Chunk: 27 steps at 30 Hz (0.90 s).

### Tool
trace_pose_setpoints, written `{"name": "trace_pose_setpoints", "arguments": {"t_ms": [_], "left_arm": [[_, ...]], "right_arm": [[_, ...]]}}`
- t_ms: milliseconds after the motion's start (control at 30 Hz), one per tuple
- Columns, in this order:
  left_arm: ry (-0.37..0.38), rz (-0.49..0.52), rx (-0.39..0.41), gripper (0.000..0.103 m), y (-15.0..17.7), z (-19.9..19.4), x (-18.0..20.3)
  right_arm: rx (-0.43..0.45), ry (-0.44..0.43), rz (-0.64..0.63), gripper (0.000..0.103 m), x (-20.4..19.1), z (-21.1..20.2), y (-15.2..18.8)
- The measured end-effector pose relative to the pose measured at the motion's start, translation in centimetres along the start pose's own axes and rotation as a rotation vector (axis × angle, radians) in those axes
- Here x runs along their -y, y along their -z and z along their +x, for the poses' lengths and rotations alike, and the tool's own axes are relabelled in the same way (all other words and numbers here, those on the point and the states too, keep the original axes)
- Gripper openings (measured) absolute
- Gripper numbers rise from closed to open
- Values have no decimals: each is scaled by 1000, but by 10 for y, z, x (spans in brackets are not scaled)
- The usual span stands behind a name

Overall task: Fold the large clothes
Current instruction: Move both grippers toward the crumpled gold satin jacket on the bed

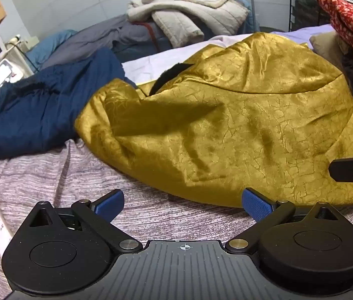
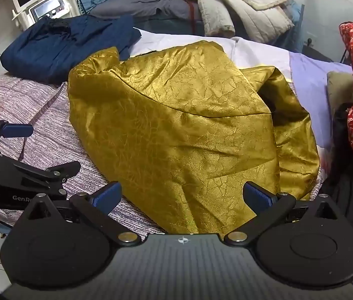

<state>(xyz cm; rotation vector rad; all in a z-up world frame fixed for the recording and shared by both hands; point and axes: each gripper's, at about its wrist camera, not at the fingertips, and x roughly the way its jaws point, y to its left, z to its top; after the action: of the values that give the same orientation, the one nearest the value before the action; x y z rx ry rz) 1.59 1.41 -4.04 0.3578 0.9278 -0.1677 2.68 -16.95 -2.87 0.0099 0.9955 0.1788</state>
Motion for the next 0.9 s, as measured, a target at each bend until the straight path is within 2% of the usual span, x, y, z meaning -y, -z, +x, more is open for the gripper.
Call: {"name": "trace_pose_setpoints", "arguments": {"t_ms": [633, 767, 900], "left_arm": [[0, 8, -18, 103, 8, 4, 2], [-3, 7, -19, 103, 10, 5, -3], [-21, -50, -34, 103, 10, 10, -17]], "right_arm": [[-16, -1, 10, 103, 0, 7, 5], [3, -10, 26, 103, 3, 6, 6], [42, -9, 57, 103, 11, 1, 8]]}}
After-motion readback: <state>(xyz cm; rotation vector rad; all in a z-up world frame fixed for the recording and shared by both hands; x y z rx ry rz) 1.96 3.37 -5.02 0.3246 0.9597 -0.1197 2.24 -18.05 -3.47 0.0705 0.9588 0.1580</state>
